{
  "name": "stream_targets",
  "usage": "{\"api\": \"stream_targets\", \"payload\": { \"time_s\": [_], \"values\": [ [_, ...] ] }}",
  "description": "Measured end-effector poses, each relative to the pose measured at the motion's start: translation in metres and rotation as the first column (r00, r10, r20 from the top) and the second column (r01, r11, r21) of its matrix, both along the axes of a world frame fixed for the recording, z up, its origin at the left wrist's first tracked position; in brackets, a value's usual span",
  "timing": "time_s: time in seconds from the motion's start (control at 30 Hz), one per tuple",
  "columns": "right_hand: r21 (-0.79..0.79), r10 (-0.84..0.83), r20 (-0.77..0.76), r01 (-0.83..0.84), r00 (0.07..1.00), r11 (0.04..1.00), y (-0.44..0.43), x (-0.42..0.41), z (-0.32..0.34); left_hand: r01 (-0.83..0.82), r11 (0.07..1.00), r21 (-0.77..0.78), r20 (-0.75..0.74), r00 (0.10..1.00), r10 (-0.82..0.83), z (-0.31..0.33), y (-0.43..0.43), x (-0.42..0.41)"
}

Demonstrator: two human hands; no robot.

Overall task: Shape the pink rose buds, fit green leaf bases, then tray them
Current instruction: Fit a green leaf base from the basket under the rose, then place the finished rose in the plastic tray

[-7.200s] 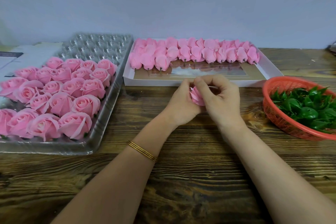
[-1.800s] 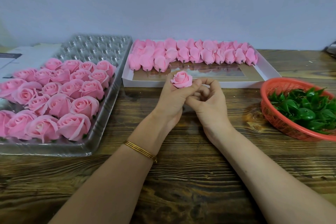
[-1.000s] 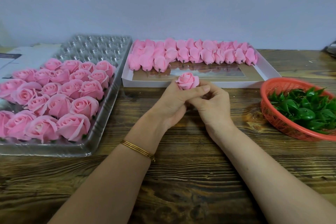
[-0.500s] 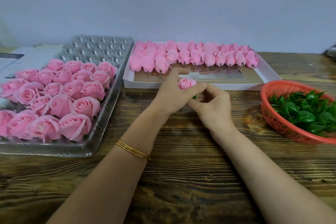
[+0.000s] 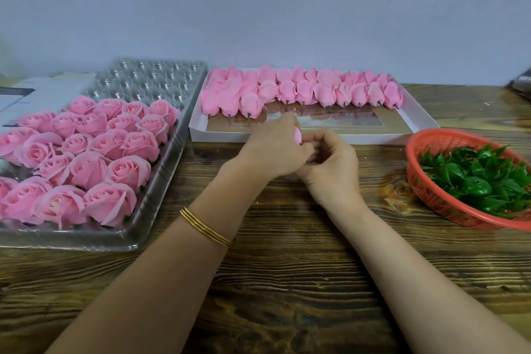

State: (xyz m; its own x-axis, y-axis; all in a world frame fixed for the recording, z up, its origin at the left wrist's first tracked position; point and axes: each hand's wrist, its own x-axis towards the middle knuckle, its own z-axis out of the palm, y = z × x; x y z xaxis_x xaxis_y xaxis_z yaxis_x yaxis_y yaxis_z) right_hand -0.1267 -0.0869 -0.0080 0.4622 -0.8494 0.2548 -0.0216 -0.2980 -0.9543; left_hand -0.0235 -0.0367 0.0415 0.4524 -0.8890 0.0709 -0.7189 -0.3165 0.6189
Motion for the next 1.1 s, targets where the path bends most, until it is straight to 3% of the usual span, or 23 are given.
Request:
{"api": "stream_targets", "payload": {
  "time_s": [0.23,0.87,1.1],
  "values": [
    [0.023,-0.025,0.028,0.024,0.999,0.999,0.002,0.002,-0.002,0.043,0.996,0.074,0.104,0.993,-0.051,0.004,-0.002,0.005],
    [0.063,0.013,0.159,-0.023,0.987,0.998,0.001,0.009,-0.008,0.228,0.966,0.126,0.162,0.956,-0.246,0.014,-0.009,0.02],
    [0.1,0.005,0.092,-0.014,0.996,0.995,-0.004,0.009,-0.007,0.091,0.987,0.132,0.231,0.965,-0.12,0.033,-0.008,0.064]
  ]
}}
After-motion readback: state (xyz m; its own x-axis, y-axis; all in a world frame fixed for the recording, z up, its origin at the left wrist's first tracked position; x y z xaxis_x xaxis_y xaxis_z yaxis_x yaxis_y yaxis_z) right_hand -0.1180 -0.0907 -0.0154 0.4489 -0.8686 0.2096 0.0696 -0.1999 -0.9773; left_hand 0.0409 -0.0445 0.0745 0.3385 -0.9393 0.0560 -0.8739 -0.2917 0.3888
